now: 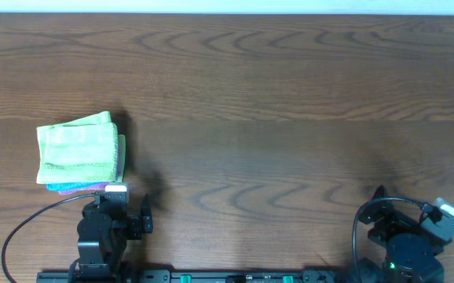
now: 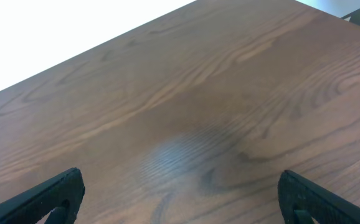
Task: Fold the cloth
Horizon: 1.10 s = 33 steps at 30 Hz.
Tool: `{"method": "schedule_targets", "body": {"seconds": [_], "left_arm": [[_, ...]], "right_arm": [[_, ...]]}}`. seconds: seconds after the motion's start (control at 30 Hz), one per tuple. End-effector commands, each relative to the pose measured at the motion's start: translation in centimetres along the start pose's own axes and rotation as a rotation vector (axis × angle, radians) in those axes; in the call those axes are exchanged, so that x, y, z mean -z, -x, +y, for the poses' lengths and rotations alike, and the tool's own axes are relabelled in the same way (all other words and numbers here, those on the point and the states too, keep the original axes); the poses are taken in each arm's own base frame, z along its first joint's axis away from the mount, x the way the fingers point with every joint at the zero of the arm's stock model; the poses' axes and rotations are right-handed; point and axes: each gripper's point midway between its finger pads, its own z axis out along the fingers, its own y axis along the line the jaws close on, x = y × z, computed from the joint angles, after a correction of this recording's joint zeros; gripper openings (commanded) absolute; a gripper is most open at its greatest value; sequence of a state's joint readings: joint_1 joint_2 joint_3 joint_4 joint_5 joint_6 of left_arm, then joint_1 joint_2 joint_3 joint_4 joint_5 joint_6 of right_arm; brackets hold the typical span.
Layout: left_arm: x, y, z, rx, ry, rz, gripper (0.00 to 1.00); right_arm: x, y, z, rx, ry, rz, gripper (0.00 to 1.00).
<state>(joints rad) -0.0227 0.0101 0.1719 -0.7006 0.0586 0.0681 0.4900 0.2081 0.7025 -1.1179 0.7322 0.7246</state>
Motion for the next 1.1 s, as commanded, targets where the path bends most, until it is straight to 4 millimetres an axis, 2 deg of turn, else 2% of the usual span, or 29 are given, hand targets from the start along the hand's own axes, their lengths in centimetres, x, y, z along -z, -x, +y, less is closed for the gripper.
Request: {"method": "schedule_targets", "body": {"seconds": [0.0, 0.23, 0.37, 0.43, 0.53, 0.6, 1.07], "left_arm": [[-0.2, -1.1, 0.2, -0.009, 0.014, 0.036, 0.95], [-0.2, -1.1, 0.2, -0.009, 0.014, 0.036, 0.95], [-0.2, -1.1, 0.2, -0.009, 0.014, 0.036, 0.95], [-0.2, -1.1, 0.2, -0.009, 0.014, 0.036, 0.95], [-0.2, -1.1, 0.2, -0.009, 0.014, 0.036, 0.95], [-0.2, -1.1, 0.2, -0.009, 0.014, 0.036, 0.95], [-0.2, -1.1, 0.2, -0.009, 0.014, 0.036, 0.95]], "right_arm": [[0.0, 0.1, -0.3, -0.014, -0.016, -0.009, 0.99], [-0.3, -0.1, -0.7, -0.024, -0.044, -0.011, 0.99], [-1.8, -3.1, -0.6, 0.063, -0.033, 0.055, 0.99], [-2.6, -4.3, 0.4, 0.151, 0.033, 0.07, 0.99], [-3.5, -5.3, 2.4, 0.306, 0.163, 0.042, 0.99], [-3.9, -6.0, 2.9, 0.365, 0.213, 0.029, 0.99], [-6.7, -11.2, 2.9, 0.5, 0.293, 0.141, 0.99]]}}
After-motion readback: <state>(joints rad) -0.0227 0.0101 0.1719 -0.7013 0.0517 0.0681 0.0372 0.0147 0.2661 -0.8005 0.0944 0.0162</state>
